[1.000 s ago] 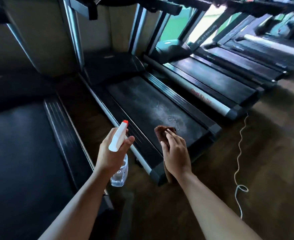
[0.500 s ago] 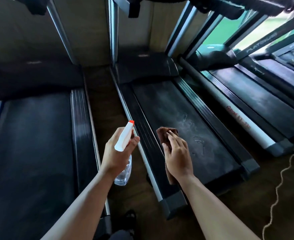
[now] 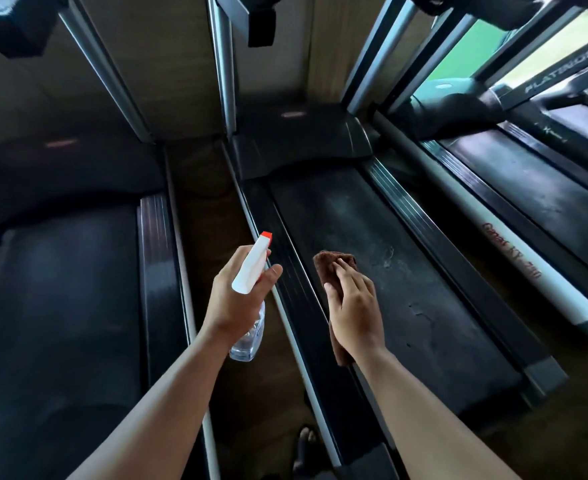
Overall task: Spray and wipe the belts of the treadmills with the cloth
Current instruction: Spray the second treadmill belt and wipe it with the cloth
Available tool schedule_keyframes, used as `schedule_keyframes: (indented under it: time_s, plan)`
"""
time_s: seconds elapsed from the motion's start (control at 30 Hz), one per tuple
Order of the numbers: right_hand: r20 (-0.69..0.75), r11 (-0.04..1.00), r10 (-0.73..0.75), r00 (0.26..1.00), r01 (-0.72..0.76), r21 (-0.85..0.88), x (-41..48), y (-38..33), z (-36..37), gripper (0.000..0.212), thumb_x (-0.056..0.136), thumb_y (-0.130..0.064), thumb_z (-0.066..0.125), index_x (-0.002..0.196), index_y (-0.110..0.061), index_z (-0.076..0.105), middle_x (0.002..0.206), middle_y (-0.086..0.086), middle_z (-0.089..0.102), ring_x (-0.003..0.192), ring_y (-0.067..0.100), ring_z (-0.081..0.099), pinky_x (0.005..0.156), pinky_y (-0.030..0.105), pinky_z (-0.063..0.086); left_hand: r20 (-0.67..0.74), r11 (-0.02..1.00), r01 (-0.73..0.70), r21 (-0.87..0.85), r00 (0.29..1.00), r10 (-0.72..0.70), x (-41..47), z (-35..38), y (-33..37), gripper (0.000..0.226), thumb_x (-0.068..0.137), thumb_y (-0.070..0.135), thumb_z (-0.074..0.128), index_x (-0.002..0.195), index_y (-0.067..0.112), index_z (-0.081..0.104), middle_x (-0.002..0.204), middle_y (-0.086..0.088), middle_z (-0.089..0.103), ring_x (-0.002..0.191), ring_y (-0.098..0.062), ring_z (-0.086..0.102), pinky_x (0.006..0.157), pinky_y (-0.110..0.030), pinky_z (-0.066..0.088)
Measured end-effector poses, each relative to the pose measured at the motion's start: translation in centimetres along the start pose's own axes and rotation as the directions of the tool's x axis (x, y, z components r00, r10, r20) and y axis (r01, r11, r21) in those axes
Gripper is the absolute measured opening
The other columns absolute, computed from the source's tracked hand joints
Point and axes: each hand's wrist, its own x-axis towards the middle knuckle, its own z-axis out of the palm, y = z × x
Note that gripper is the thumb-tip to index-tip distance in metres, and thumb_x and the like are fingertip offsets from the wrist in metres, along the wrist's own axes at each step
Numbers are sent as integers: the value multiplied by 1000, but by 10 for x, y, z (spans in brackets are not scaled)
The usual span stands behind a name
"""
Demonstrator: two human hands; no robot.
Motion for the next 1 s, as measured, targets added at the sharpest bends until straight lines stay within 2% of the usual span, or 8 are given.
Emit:
schedule_keyframes:
  time_s: [0.2,0.43,0.53,0.6,0.67,0.73,0.87,1.0]
  plan:
    - [0,1000,5,1000,-5,16,77,30,-2,45,102,-26,52,145,-15,47,147,-2,49,135,18,37,107,24,33,15,1000,4,10,1000,-4,70,41,5,18,90,27,76,104,28,65,91,7,67,78,-11,64,65,-25,51]
    - [-16,1000,17,1000,-17,4,159,66,-13,45,102,-27,51,145,-15,47,147,-3,50,136,18,37,105,19,28,39,1000,-8,19,999,7,145,95,10,17,90,24,76,101,25,63,82,-5,62,66,-19,60,55,-30,50]
    - [-28,999,41,999,-41,5,182,83,-17,45,102,-26,52,145,-15,48,146,-2,51,135,18,39,106,20,29,83,1000,5,22,997,-7,173,115,9,17,90,27,76,101,30,63,82,2,64,66,-13,60,59,-34,51]
    - [-51,997,75,996,-74,14,196,93,-17,44,101,-25,52,144,-14,49,145,-1,52,135,18,39,107,24,33,112,999,9,35,994,-13,193,129,8,18,89,29,76,102,31,64,82,11,65,71,-6,61,64,-26,51]
    - [-73,993,117,990,-116,22,210,102,-17,44,102,-25,51,144,-15,49,146,-2,51,136,18,38,109,29,37,153,999,11,40,988,-17,214,142,8,18,89,30,76,102,31,64,83,14,66,71,-4,61,66,-22,50]
    - [-96,988,158,983,-157,16,223,112,-13,44,102,-26,50,145,-16,48,147,-3,50,137,18,36,109,29,37,210,999,-5,48,978,-5,238,154,5,19,89,30,75,103,32,64,86,14,67,73,-4,62,70,-28,51]
    - [-164,966,258,952,-260,13,245,126,-2,43,102,-23,50,144,-12,48,147,1,50,136,22,37,110,32,35,358,999,-25,27,934,14,289,178,-7,21,89,31,76,105,34,63,92,11,69,78,-14,66,70,-31,53]
    - [-307,906,412,858,-423,33,261,129,10,41,100,-17,55,140,-9,53,142,5,55,130,28,44,107,38,39,525,997,-76,-11,848,70,342,199,-19,22,88,29,77,106,35,64,97,15,69,88,-9,67,75,-26,53]
